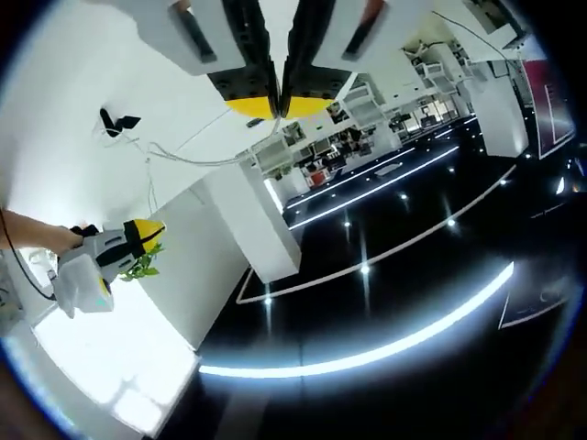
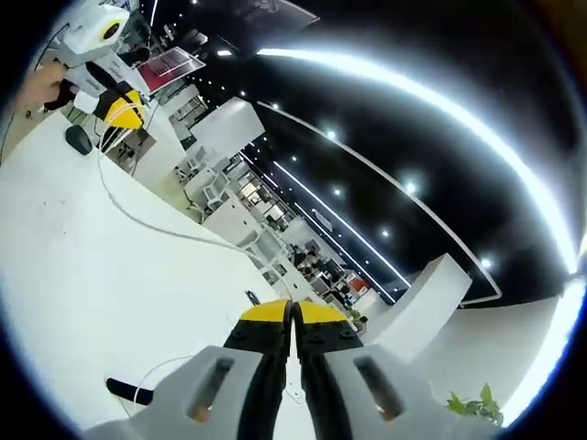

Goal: Peel open the Velcro strap on the desktop, arrange the wired earphones neatly onto it, and close the Velcro strap to secure them.

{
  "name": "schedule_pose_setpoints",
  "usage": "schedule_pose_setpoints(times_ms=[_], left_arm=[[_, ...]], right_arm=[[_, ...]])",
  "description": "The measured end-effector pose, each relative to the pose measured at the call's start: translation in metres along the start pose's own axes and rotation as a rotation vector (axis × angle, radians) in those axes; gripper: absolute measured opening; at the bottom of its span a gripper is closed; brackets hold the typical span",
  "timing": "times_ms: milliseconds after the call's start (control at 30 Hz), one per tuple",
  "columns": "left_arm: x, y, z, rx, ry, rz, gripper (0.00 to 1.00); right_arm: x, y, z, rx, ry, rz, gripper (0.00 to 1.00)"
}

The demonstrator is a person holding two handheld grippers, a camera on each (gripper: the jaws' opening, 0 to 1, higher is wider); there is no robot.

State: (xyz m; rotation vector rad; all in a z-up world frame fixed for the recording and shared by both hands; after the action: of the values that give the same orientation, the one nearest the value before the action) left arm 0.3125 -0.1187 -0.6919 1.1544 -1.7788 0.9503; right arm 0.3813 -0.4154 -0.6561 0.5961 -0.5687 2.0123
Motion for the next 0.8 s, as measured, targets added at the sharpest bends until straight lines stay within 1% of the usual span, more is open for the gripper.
schedule_pose_setpoints(times_ms=[133,233,333,400,433,500,533,600,633,733,800], left_arm=[[-0.010,-0.002,-0.006,0.019,-0.014,-0.035,0.06],[-0.018,-0.002,-0.010,0.046,-0.048,-0.056,0.06],[-0.026,-0.003,-0.015,0.085,-0.100,-0.080,0.06],[-0.035,-0.005,-0.018,0.106,-0.114,-0.097,0.06],[-0.038,-0.005,-0.019,0.109,-0.117,-0.099,0.06],[-0.045,-0.008,-0.019,0.104,-0.098,-0.109,0.07],[-0.049,-0.009,-0.018,0.107,-0.098,-0.114,0.07],[-0.052,-0.011,-0.017,0.117,-0.125,-0.111,0.07],[-0.056,-0.011,-0.013,0.118,-0.129,-0.113,0.07],[-0.057,-0.013,-0.011,0.129,-0.160,-0.104,0.07],[-0.058,-0.015,-0.011,0.158,-0.210,-0.100,0.07]], right_arm=[[-0.001,0.000,0.005,-0.020,0.016,-0.006,0.04],[-0.007,-0.001,0.012,-0.034,0.004,-0.016,0.04],[-0.013,-0.002,0.021,-0.047,-0.020,-0.032,0.04],[-0.015,-0.001,0.025,-0.060,-0.024,-0.041,0.04],[-0.016,0.000,0.027,-0.063,-0.024,-0.040,0.04],[-0.015,0.000,0.028,-0.063,-0.039,-0.034,0.04],[-0.015,0.001,0.029,-0.071,-0.031,-0.041,0.04],[-0.015,0.001,0.030,-0.077,-0.018,-0.035,0.03],[-0.014,0.001,0.031,-0.078,-0.019,-0.033,0.03],[-0.012,0.003,0.032,-0.094,0.002,-0.034,0.03],[-0.009,0.005,0.033,-0.098,0.004,-0.025,0.03]])
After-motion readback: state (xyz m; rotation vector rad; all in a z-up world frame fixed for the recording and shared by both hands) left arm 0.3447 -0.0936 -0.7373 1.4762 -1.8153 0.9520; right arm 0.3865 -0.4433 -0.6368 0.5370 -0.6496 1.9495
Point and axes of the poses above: the point that each gripper's makers call its tool centre point, and the gripper's own axes: y roughly backward along the fingers, z roughly to its right, x roughly out of its top, the point moved 9 cm from there along y, roughly backward along the fingers, and after that the axes turned 3 degrees about z, right-handed, at the moved point
